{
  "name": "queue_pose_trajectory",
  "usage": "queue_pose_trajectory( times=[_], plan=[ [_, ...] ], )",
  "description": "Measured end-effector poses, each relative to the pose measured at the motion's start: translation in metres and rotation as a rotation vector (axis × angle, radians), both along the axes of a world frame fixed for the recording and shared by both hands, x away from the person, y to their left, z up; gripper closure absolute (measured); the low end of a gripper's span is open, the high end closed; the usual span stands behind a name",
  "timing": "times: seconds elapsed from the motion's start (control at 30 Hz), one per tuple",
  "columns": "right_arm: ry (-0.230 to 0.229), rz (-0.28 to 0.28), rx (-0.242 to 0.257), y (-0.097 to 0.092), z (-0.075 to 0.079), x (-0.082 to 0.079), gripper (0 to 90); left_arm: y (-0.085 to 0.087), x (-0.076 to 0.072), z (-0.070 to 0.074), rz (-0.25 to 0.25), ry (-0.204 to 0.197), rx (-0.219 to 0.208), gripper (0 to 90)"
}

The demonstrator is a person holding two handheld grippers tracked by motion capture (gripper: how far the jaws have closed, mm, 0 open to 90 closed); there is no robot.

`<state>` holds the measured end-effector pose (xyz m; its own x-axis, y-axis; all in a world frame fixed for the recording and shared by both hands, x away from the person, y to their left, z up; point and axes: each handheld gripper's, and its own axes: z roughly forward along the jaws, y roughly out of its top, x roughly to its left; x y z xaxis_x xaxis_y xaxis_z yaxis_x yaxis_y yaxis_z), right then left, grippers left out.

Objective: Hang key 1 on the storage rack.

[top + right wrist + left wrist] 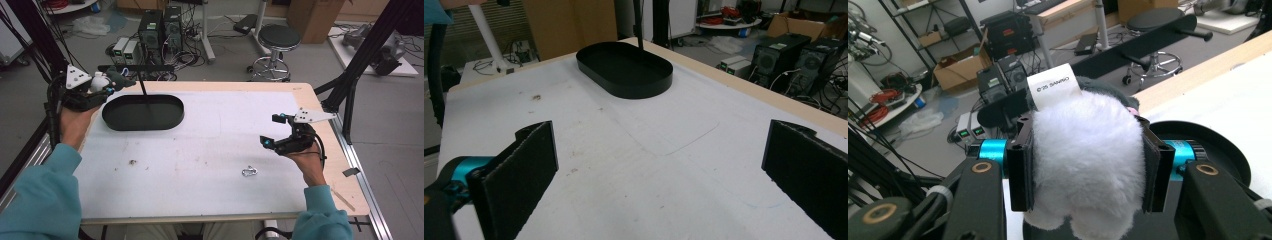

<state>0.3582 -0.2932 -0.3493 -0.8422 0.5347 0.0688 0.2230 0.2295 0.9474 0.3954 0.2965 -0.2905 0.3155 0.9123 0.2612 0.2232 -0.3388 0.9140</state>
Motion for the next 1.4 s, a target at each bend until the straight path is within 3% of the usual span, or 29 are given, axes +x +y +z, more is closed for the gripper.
queue_pose_trajectory(
  times=[0.53,0.93,1.13,1.23,1.4],
  plan=[
    [0.006,-0.002,-0.002,0.0,-0.004,-0.002,0.6,-0.002,0.0,-0.024,-0.006,0.042,-0.044,52.2],
    [0.009,-0.01,-0.002,-0.005,-0.006,-0.004,0.6,-0.006,0.017,-0.038,0.002,0.063,-0.056,52.3],
    [0.021,-0.013,-0.003,-0.008,-0.014,-0.004,0.6,-0.007,0.027,-0.046,0.012,0.068,-0.075,52.3],
    [0.028,-0.022,0.0,-0.012,-0.017,-0.005,0.6,-0.006,0.033,-0.051,0.018,0.068,-0.109,52.4],
    [0.034,-0.028,-0.002,-0.016,-0.018,-0.004,0.6,-0.007,0.041,-0.058,0.034,0.077,-0.114,52.5]
  ],
)
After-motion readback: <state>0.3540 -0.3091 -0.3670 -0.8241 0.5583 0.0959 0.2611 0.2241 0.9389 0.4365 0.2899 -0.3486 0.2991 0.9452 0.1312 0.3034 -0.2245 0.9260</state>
